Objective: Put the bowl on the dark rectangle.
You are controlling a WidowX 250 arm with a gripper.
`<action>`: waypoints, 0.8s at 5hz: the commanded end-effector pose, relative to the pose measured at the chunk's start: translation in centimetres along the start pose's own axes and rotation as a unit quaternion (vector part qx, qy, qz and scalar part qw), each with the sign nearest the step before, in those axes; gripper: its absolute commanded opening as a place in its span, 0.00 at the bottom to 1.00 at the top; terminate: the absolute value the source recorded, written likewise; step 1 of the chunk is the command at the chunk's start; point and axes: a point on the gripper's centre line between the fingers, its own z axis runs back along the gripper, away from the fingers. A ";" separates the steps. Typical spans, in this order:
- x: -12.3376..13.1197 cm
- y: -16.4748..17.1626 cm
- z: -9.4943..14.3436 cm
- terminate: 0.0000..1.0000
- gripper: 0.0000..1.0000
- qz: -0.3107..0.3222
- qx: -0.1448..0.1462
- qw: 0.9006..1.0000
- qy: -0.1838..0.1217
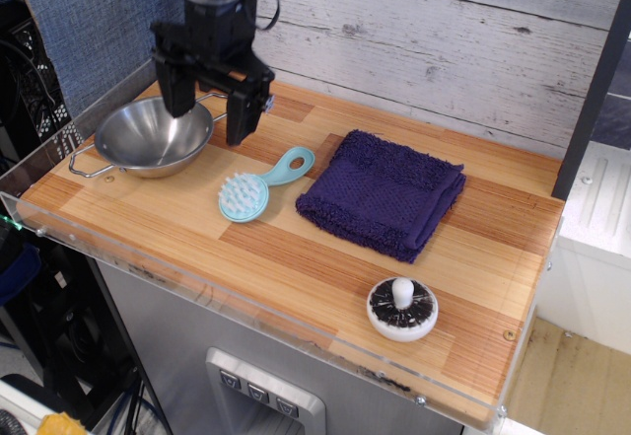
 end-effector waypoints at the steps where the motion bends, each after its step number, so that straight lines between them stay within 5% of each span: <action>1: 1.8 2.0 -1.0 0.00 1.00 0.011 0.006 1.000 0.012; 3: 1.6 2.2 -2.5 0.00 1.00 0.010 -0.001 0.999 0.043; 4: 1.5 2.2 -3.4 0.00 0.00 0.007 0.001 0.998 0.056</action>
